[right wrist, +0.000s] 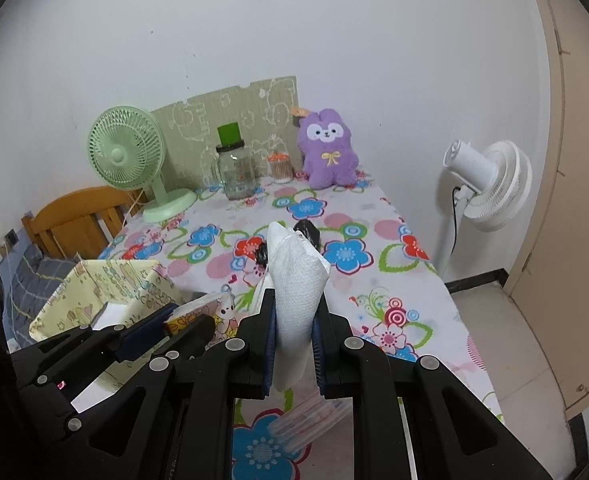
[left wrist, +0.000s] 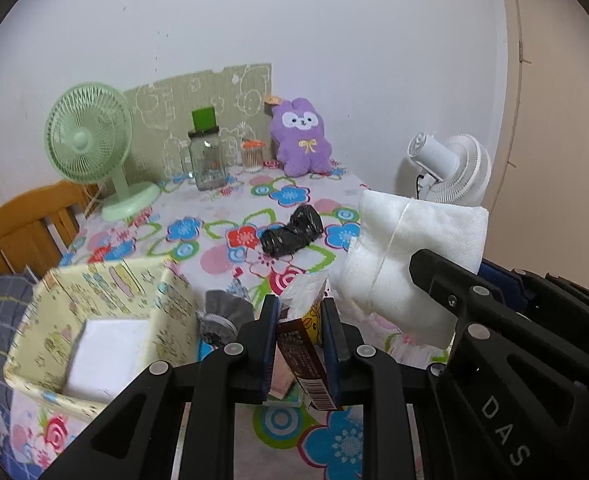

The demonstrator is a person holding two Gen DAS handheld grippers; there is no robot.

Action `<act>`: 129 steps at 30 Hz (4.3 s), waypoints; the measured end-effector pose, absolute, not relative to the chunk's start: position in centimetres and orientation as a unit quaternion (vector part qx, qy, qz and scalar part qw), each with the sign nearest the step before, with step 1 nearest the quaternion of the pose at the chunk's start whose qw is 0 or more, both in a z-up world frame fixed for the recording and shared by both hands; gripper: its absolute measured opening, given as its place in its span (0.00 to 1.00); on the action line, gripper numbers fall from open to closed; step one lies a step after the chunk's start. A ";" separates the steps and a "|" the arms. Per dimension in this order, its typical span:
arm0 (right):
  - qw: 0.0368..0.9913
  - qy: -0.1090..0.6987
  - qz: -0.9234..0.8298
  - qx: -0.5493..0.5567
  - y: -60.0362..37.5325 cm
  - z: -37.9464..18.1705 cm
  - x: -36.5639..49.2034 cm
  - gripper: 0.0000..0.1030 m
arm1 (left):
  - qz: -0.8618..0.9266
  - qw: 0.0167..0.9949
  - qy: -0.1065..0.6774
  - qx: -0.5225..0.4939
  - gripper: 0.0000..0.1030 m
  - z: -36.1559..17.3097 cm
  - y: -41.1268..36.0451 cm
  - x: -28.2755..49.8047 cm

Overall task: Organize soft objects
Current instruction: 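Carry the white cloth with the right tool while the left tool carries the card box toward the yellow box, then open the right tool over the yellow box while the left tool drops the card box inside, then lift both open tools out of the yellow box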

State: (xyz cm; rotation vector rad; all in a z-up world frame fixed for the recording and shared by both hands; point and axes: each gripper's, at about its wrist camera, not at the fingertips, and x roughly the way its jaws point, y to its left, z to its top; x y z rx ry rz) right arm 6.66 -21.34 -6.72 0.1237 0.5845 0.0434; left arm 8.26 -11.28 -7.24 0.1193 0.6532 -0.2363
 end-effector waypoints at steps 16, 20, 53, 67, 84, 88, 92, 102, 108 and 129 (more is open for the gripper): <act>0.959 0.276 0.028 0.049 -18.5 -3.4 5.4 0.18 | -0.112 0.944 0.302 0.071 0.19 -4.1 -8.9 7.4; 0.959 0.279 0.028 0.034 -17.3 -3.1 5.5 0.18 | -0.105 0.946 0.297 0.076 0.19 -3.8 -7.9 7.5; 0.946 0.299 0.122 0.019 -7.0 -2.4 10.5 0.18 | -0.059 0.948 0.306 0.063 0.19 -3.4 2.2 10.6; 0.921 0.356 0.155 0.011 -2.5 -7.0 13.9 0.18 | -0.033 0.930 0.363 0.046 0.20 -8.0 6.2 13.1; 0.897 0.415 0.153 0.002 -0.7 -10.8 16.2 0.58 | -0.013 0.906 0.422 0.030 0.60 -11.7 8.2 14.6; 0.905 0.398 0.149 0.006 -1.3 -10.3 16.0 0.69 | -0.016 0.903 0.430 0.023 0.71 -11.7 8.4 14.6; 0.910 0.389 0.143 -0.010 -1.3 -9.6 15.7 0.78 | -0.016 0.904 0.426 0.019 0.79 -11.2 8.4 14.3; 0.927 0.354 0.122 -0.033 -2.4 -8.0 14.0 0.89 | -0.007 0.917 0.397 0.032 0.95 -9.4 7.1 13.0; 0.938 0.326 0.110 -0.038 -3.3 -6.7 12.6 0.95 | -0.013 0.923 0.383 0.031 0.95 -8.1 6.4 11.8; 0.961 0.261 0.088 -0.026 -7.0 -3.4 7.0 1.00 | -0.036 0.944 0.323 0.050 0.95 -4.7 2.3 7.0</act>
